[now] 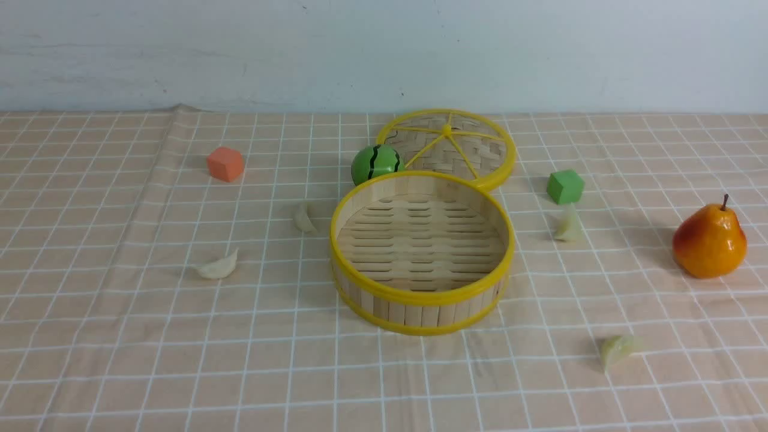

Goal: Put the dumplings into the steamer on the table with the brown tablecloth.
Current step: 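Reach for and grasp a dumpling on the table with the left gripper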

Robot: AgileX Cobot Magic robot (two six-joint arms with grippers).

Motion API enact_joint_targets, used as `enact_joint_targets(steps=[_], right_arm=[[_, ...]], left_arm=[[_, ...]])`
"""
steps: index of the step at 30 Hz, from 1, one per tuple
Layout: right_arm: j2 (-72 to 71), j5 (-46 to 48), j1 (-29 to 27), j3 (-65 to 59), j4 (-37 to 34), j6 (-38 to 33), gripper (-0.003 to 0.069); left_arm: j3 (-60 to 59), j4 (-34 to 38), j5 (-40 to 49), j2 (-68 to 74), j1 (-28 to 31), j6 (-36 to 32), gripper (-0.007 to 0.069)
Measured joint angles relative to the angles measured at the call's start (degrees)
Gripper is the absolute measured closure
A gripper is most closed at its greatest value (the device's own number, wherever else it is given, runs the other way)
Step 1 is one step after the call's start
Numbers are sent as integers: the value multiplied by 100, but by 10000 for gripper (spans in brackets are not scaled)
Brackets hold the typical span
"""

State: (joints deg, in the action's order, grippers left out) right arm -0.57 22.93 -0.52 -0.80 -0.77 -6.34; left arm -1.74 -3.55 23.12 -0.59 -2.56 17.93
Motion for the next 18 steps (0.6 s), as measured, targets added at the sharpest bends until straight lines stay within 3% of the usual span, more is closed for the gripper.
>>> enact_joint_targets(steps=[18], right_arm=[[0, 0, 0, 0, 0, 0, 420]], left_arm=[[0, 0, 0, 0, 0, 0, 425]])
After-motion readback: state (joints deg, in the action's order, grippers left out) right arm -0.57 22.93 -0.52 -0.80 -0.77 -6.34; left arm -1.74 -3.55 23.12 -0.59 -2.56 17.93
